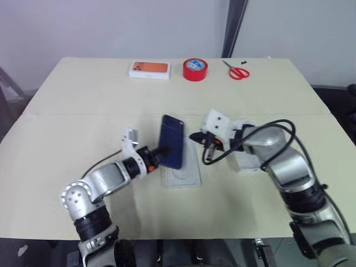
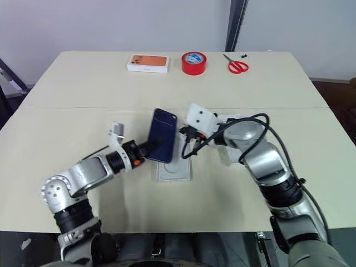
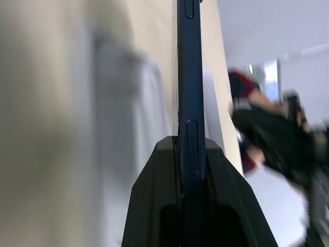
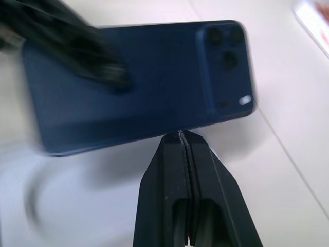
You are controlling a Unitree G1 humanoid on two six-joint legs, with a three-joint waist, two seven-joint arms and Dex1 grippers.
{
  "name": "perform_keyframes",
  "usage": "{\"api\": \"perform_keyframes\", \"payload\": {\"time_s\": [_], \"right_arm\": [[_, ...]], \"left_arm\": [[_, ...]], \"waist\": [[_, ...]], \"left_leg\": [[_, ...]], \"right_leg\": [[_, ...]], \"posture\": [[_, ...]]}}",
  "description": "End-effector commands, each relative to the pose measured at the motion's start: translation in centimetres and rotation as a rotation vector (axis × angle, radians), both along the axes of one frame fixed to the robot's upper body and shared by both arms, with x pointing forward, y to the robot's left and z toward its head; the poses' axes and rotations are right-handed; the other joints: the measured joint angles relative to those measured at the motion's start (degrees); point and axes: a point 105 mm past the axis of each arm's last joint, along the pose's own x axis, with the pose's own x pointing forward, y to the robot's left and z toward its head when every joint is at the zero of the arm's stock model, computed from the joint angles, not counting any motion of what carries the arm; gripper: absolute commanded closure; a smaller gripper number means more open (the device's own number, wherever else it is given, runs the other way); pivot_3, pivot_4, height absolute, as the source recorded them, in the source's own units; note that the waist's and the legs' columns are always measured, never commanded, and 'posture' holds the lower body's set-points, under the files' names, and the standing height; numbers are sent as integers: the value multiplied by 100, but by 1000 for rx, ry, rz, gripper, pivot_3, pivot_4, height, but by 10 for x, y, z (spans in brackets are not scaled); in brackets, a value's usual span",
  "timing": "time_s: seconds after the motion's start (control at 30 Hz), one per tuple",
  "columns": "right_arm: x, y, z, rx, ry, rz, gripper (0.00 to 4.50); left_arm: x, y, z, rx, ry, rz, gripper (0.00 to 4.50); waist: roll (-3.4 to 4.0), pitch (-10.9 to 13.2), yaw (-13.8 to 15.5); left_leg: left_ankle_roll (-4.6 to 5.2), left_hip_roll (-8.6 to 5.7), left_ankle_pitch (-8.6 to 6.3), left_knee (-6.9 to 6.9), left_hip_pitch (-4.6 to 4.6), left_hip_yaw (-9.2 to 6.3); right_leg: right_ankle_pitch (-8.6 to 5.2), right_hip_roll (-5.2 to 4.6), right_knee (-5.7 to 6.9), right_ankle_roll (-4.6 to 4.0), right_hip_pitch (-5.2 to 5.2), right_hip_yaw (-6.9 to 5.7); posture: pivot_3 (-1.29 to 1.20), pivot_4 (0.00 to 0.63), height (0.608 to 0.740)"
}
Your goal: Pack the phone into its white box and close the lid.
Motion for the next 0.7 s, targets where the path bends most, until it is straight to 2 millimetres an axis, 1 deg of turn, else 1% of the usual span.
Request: {"api": "perform_keyframes", "payload": {"time_s": [0.03, 0.13, 0.27, 0.33, 0.37, 0.43, 0.53, 0.57, 0.63, 0.7], "right_arm": [[2, -2, 11, 17, -55, 7, 4500], [5, -5, 12, 20, -63, -13, 4500], [7, -3, 12, 23, -67, -15, 4500], [7, -2, 12, 22, -70, -15, 4500], [8, -1, 12, 22, -70, -15, 4500], [8, 0, 11, 22, -71, -13, 4500], [8, 2, 10, 19, -69, -7, 4500], [7, 3, 9, 18, -68, -4, 4500], [7, 4, 9, 17, -67, 0, 4500], [7, 4, 9, 18, -66, 2, 4500]], "left_arm": [[-6, -11, 11, -39, 8, -30, 4348], [-10, -15, 5, -22, 71, -47, 4348], [-13, -18, 3, -11, 104, -63, 4348], [-14, -20, 3, -5, 105, -71, 3516], [-15, -20, 3, -3, 103, -72, 3222], [-15, -20, 4, 1, 97, -77, 2254], [-18, -21, 4, 11, 85, -91, 689], [-19, -21, 5, 16, 78, -98, 236], [-22, -22, 7, 50, 51, -125, 236], [-24, -20, 7, 126, 16, -162, 236]], "waist": [[9, 4, 2], [10, 4, 49], [9, 4, 85], [9, 4, 85], [9, 4, 82], [9, 4, 77], [9, 4, 63], [9, 4, 64], [10, 5, 67], [10, 5, 67]], "left_leg": [[-4, 4, 3, 0, 3, 0], [-8, 7, 6, 1, 2, 0], [-28, 4, 18, 5, -4, 2], [-28, 4, 19, 6, -5, 2], [-28, 3, 19, 6, -5, 2], [-28, 3, 19, 6, -5, 2], [-29, 4, 20, 5, -4, 2], [-28, 4, 20, 5, -4, 2], [-29, 4, 21, 6, -4, 2], [-29, 4, 21, 6, -4, 2]], "right_leg": [[0, 5, 5, -2, 0, 1], [0, 10, 4, -8, 0, 1], [0, 6, -5, -8, 2, 0], [0, 5, -9, -8, 4, -1], [0, 5, -12, -9, 5, -1], [0, 5, -12, -9, 5, -1], [0, 8, -11, -9, 6, -2], [-1, 8, -11, -9, 6, -2], [-1, 9, -11, -9, 6, -2], [-1, 9, -11, -9, 7, -3]], "posture": [[0, 150, 725], [0, 150, 725], [0, 150, 725], [0, 150, 725], [0, 150, 725], [0, 150, 725], [0, 150, 725], [0, 150, 725], [0, 150, 725], [0, 150, 725]]}}
